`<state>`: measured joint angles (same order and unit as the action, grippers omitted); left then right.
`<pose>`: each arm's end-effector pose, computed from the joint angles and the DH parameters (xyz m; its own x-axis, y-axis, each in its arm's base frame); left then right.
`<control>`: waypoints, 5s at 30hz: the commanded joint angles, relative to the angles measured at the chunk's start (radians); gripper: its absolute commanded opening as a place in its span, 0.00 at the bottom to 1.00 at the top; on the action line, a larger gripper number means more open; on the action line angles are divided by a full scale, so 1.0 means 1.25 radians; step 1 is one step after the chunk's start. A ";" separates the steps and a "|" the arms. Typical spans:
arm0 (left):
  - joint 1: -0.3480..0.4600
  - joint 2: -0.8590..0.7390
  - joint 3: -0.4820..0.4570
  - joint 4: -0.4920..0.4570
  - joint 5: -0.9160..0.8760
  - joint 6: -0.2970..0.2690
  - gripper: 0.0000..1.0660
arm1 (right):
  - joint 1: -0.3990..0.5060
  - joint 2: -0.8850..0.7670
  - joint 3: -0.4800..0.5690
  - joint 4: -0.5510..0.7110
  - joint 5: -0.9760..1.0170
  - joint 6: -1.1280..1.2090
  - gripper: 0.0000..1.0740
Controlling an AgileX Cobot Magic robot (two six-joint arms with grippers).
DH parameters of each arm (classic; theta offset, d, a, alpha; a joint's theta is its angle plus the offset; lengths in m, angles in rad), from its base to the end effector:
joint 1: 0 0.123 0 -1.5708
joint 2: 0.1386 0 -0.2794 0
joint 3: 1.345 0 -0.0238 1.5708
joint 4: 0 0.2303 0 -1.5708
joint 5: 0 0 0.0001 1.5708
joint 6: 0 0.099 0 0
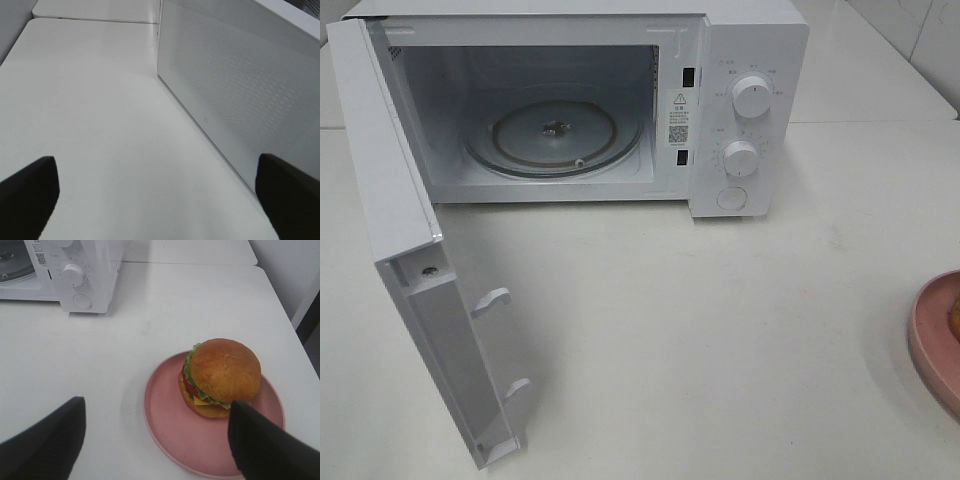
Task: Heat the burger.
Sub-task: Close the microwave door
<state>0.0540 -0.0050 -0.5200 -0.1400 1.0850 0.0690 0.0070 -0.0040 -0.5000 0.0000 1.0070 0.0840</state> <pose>-0.0138 -0.0130 0.2676 -0.4509 -0.0211 -0.8923 0.0579 0.9969 -0.0528 -0.0084 -0.0001 0.2685 -0.4031 0.0811 -0.9116 0.0269 0.9967 0.0767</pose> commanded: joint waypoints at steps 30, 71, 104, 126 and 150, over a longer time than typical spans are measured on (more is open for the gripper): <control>0.002 -0.013 0.001 -0.003 -0.009 -0.004 0.94 | -0.005 -0.021 0.002 0.000 -0.011 -0.014 0.71; 0.002 0.317 -0.020 -0.019 -0.286 -0.004 0.00 | -0.005 -0.021 0.002 0.000 -0.011 -0.014 0.71; -0.026 0.617 0.208 -0.286 -0.957 0.282 0.00 | -0.005 -0.021 0.002 0.000 -0.011 -0.014 0.71; -0.267 0.907 0.208 -0.159 -1.291 0.146 0.00 | -0.005 -0.021 0.002 0.000 -0.011 -0.014 0.71; -0.374 1.200 0.062 0.174 -1.487 -0.141 0.00 | -0.005 -0.021 0.002 0.000 -0.011 -0.013 0.71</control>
<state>-0.3930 1.4780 -0.4220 0.0940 -0.7620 -0.1240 0.0070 -0.0040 -0.5000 0.0000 1.0070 0.0840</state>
